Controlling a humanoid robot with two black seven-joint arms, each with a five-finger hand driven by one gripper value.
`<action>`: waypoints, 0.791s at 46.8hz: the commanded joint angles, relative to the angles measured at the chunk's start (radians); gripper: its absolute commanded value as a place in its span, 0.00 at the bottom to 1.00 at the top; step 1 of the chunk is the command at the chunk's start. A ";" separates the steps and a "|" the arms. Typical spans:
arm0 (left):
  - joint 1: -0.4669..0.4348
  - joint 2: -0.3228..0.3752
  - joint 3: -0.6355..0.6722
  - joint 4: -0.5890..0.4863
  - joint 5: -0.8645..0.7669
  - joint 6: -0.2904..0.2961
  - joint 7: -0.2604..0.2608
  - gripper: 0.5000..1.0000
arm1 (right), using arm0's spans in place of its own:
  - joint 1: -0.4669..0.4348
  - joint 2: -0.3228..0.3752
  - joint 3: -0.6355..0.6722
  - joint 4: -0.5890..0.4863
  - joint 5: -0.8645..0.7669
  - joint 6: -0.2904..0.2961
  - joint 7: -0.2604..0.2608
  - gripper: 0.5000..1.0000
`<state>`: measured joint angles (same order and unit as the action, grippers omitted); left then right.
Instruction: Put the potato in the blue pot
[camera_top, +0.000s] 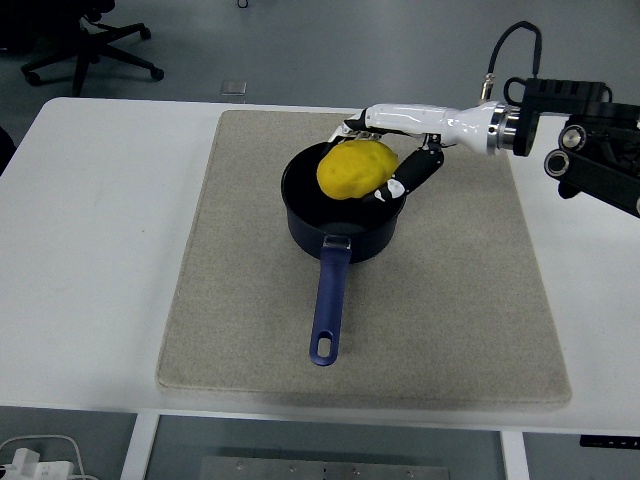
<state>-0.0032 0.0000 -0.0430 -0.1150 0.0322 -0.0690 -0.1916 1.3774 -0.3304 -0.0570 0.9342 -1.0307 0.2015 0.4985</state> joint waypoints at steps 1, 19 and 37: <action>0.000 0.000 0.000 0.000 0.000 0.000 0.000 0.99 | -0.004 0.059 -0.006 -0.060 0.000 0.002 0.002 0.00; 0.000 0.000 0.000 0.000 0.000 0.000 0.000 0.99 | -0.015 0.116 -0.010 -0.164 -0.002 0.012 0.002 0.00; 0.000 0.000 0.000 0.000 0.000 0.000 0.000 0.99 | -0.035 0.114 0.000 -0.204 -0.002 -0.001 0.003 0.60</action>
<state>-0.0030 0.0000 -0.0430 -0.1151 0.0322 -0.0690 -0.1912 1.3425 -0.2146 -0.0672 0.7303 -1.0349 0.2045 0.5005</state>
